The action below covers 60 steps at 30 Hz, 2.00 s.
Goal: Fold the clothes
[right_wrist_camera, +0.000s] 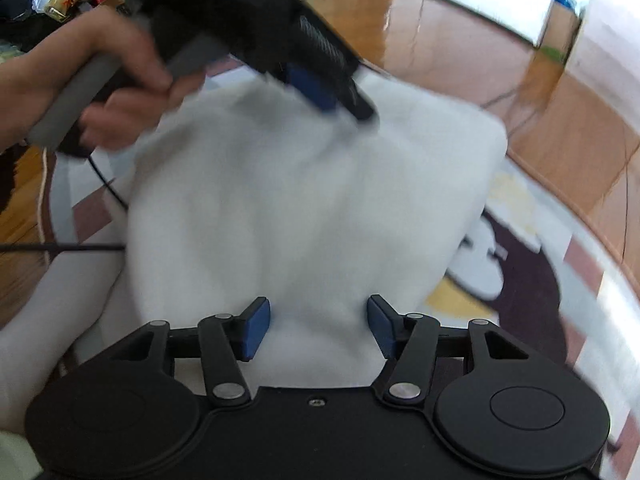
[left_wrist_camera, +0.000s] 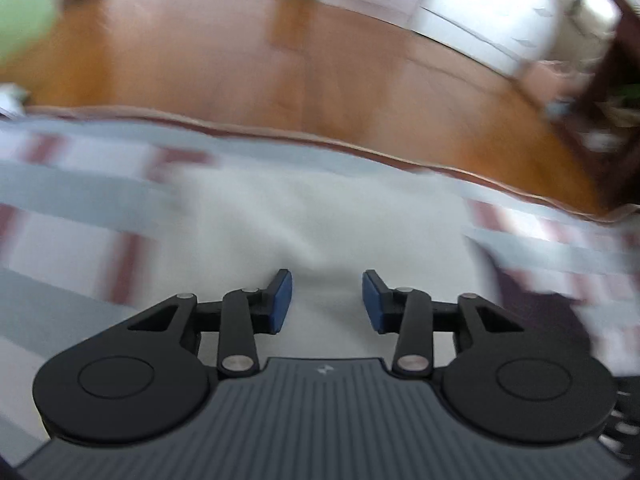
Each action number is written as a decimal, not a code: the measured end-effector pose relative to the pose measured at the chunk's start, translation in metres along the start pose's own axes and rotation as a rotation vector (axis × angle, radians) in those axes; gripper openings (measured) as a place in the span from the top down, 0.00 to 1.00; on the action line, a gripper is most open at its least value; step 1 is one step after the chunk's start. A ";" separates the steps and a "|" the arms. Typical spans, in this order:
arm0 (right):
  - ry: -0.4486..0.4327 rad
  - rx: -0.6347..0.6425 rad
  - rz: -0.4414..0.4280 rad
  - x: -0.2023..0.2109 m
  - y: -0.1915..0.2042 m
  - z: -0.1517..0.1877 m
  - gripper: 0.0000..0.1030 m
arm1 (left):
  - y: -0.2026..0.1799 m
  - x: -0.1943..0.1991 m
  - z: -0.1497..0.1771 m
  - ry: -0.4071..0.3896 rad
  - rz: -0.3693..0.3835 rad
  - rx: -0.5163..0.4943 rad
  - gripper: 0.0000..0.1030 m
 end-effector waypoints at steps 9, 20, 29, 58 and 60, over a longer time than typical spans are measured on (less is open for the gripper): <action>0.044 -0.111 -0.192 0.018 -0.022 0.011 0.39 | 0.063 0.020 0.000 0.006 -0.353 0.016 0.38; -0.182 -0.633 -0.397 0.017 -0.128 0.007 0.22 | 0.105 0.033 0.014 0.054 0.213 0.213 0.28; -0.158 -0.757 -0.371 -0.031 -0.123 0.019 0.18 | 0.105 0.002 0.010 0.091 0.194 0.143 0.27; -0.581 -0.575 -0.197 0.022 -0.110 -0.014 0.40 | 0.008 0.014 -0.019 0.020 0.417 0.066 0.62; -0.635 -0.602 -0.154 0.041 -0.123 -0.010 0.40 | -0.026 0.020 -0.045 -0.015 0.419 -0.026 0.62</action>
Point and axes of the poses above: each gripper's, at about its wrist camera, not at the fingertips, and x roughly against the way its jaws point, y to its left, z to its underside, the point moved 2 cm from there along -x, roughly the way its jaws point, and after that the axes turned 3 degrees about -z, right-handed, at the moved point
